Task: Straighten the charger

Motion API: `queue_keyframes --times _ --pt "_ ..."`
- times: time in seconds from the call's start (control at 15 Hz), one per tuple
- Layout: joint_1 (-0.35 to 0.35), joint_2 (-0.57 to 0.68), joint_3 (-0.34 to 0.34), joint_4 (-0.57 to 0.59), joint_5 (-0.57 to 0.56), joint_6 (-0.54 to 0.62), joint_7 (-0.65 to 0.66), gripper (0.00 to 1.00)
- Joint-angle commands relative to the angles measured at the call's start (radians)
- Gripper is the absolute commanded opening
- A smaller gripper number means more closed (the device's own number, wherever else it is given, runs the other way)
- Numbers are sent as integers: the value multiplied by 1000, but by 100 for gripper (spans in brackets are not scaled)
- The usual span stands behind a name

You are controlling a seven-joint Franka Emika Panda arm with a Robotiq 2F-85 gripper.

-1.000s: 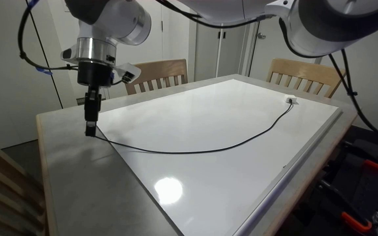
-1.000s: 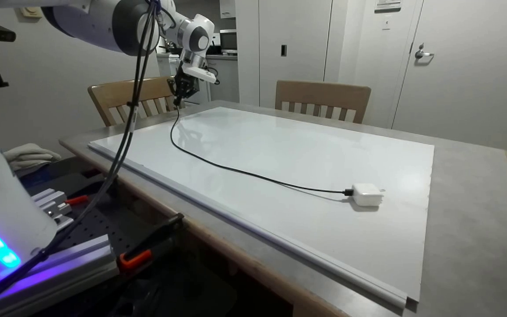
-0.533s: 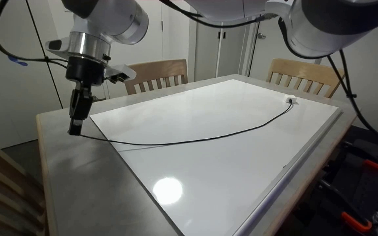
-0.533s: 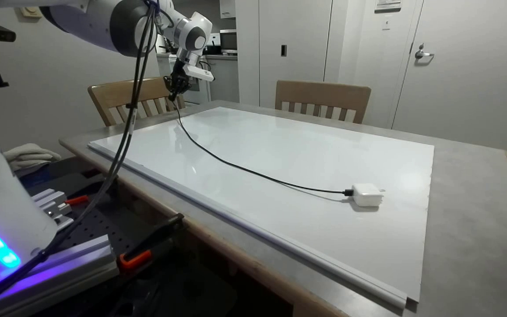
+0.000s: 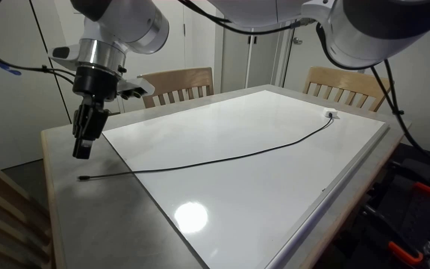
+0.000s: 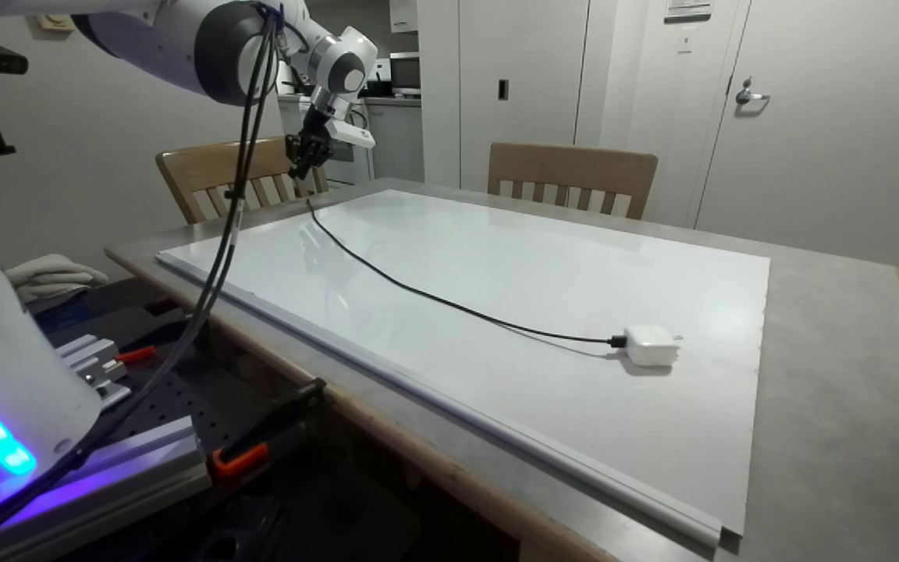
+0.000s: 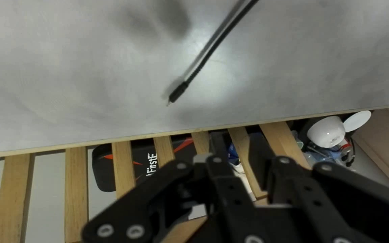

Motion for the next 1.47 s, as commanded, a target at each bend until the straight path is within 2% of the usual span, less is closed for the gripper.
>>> queue_keyframes --times 0.0,0.4,0.8,1.33,1.4 --pt "-21 -29 16 -52 8 1 -52 58" --pt "-32 -71 -6 -36 -13 -15 -17 98" --pt "-60 -154 -37 -50 -38 -119 131 100" --pt "-62 -198 -48 -42 -42 -232 322 100" --pt "-37 -141 -70 74 -28 -291 341 100"
